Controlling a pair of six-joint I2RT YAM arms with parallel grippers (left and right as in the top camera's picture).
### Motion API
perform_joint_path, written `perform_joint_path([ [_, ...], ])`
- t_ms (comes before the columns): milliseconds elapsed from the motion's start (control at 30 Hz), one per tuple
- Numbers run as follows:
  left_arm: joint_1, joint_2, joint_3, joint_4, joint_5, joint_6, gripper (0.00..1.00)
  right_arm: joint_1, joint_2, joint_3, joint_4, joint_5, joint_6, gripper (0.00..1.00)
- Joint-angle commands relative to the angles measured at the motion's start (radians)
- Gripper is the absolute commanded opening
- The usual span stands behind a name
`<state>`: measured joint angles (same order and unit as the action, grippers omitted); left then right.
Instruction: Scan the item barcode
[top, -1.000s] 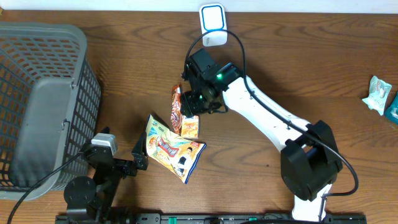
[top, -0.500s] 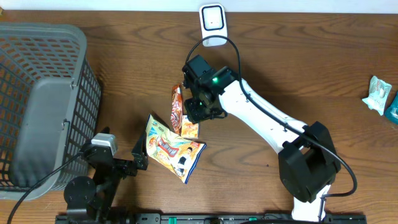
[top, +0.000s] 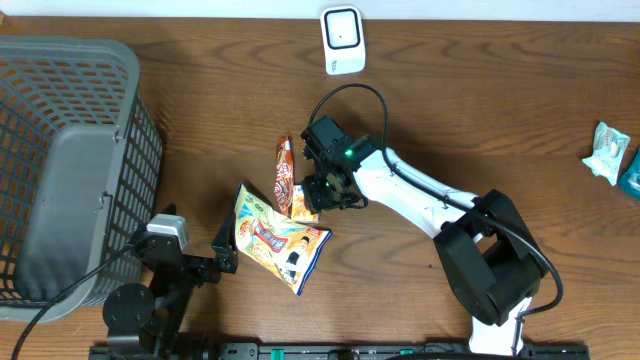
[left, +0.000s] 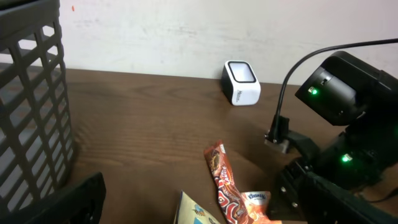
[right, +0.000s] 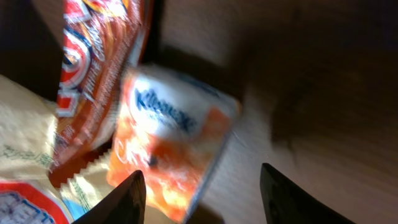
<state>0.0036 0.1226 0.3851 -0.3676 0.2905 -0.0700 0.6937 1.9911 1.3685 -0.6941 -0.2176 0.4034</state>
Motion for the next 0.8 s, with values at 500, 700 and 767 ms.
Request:
perform_joint_path([
  [500, -0.003, -0.002, -0.005, 0.001, 0.016, 0.014, 0.98, 0.006, -0.008, -0.142, 0.185, -0.029, 0.044, 0.10],
  [700, -0.003, -0.002, -0.005, 0.001, 0.016, 0.014, 0.98, -0.012, -0.008, -0.141, 0.181, -0.136, -0.024, 0.01],
  [767, -0.003, -0.002, -0.005, 0.001, 0.016, 0.014, 0.98, -0.040, -0.008, -0.141, 0.181, -0.212, -0.067, 0.01],
])
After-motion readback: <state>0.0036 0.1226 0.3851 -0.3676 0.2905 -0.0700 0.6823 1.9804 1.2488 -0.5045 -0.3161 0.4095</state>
